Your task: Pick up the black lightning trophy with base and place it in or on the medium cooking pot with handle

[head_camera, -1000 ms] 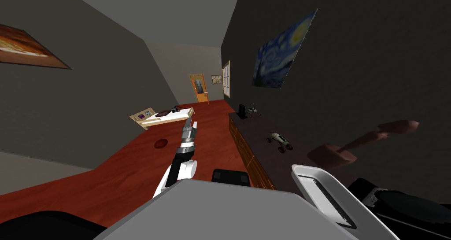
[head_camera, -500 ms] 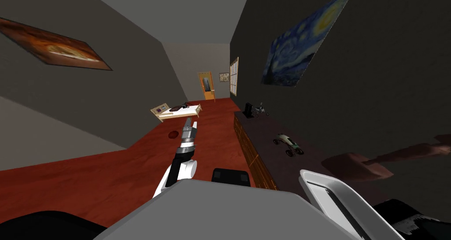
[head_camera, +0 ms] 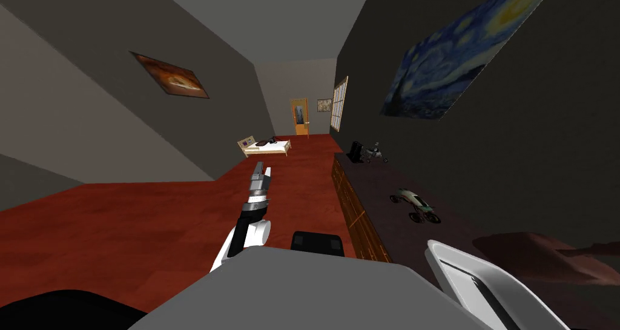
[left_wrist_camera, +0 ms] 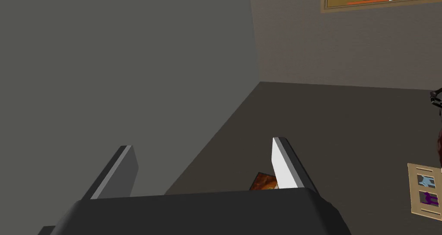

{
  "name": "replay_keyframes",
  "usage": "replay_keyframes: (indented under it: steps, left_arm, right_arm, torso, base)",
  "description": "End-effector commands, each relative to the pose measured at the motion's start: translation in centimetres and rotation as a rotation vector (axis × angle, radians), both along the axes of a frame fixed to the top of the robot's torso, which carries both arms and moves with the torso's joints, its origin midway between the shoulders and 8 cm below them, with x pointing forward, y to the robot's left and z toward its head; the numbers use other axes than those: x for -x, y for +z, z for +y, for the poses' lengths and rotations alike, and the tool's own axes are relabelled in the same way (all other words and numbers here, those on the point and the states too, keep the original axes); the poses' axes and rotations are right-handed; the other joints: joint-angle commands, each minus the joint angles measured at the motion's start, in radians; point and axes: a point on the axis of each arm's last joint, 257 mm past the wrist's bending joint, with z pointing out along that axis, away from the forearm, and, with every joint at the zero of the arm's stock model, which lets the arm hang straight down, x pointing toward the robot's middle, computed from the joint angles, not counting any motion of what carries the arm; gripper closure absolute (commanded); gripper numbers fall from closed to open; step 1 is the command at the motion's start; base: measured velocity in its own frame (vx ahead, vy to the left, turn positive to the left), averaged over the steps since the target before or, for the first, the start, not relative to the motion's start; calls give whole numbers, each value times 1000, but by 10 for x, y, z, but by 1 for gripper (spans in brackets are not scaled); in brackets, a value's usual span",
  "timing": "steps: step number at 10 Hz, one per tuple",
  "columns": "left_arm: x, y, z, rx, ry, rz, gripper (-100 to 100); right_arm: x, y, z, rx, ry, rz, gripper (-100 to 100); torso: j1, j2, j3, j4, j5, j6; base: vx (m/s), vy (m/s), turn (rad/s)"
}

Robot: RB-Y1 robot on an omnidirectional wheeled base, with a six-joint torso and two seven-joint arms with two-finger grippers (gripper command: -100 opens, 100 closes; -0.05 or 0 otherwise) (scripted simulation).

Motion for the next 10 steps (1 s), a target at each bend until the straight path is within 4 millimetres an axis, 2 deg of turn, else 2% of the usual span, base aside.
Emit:
replay_keyframes:
  steps: [1,2,3,4,5,6,7,9,10]
  left_arm:
    - [0,0,0,0,0,0,0]
    - [0,0,0,0,0,0,0]
    - [0,0,0,0,0,0,0]
    - [0,0,0,0,0,0,0]
    - [0,0,0,0,0,0,0]
    - [0,0,0,0,0,0,0]
    - [0,0,0,0,0,0,0]
    - [0,0,0,0,0,0,0]
    - [0,0,0,0,0,0,0]
  right_arm:
    - [15,-3,9,-2,-73,-4,-100]
    - [18,-3,8,1,-84,2,-100]
    - [35,-5,17,-1,-156,2,-100]
    - [33,-5,17,-1,-155,0,-100]
    - [51,-7,26,-3,-229,2,-100]
    - [51,-7,26,-3,-230,2,-100]
    - [67,-9,38,-7,-299,4,-100]
    - [68,-9,38,-6,-304,4,-100]
    - [84,-11,50,-11,-378,5,-100]
  torso:
    - [0,0,0,0,0,0]
    - [1,1,0,0,0,-1]
    - [0,0,0,0,0,0]
    - [1,0,0,0,0,0]
    - [-1,-1,-1,0,0,0]
    - [0,-1,0,0,0,0]
    - [-1,-1,0,0,0,0]
    - [0,0,0,0,0,1]
    - [-4,-4,-2,-1,-1,1]
  base:
    - [-186,62,418]
    - [-161,62,281]
    - [-170,81,357]
    - [-136,54,331]
    - [-153,72,370]
    - [-153,72,358]
    - [-189,119,436]
    - [-101,61,162]
    - [-130,70,426]
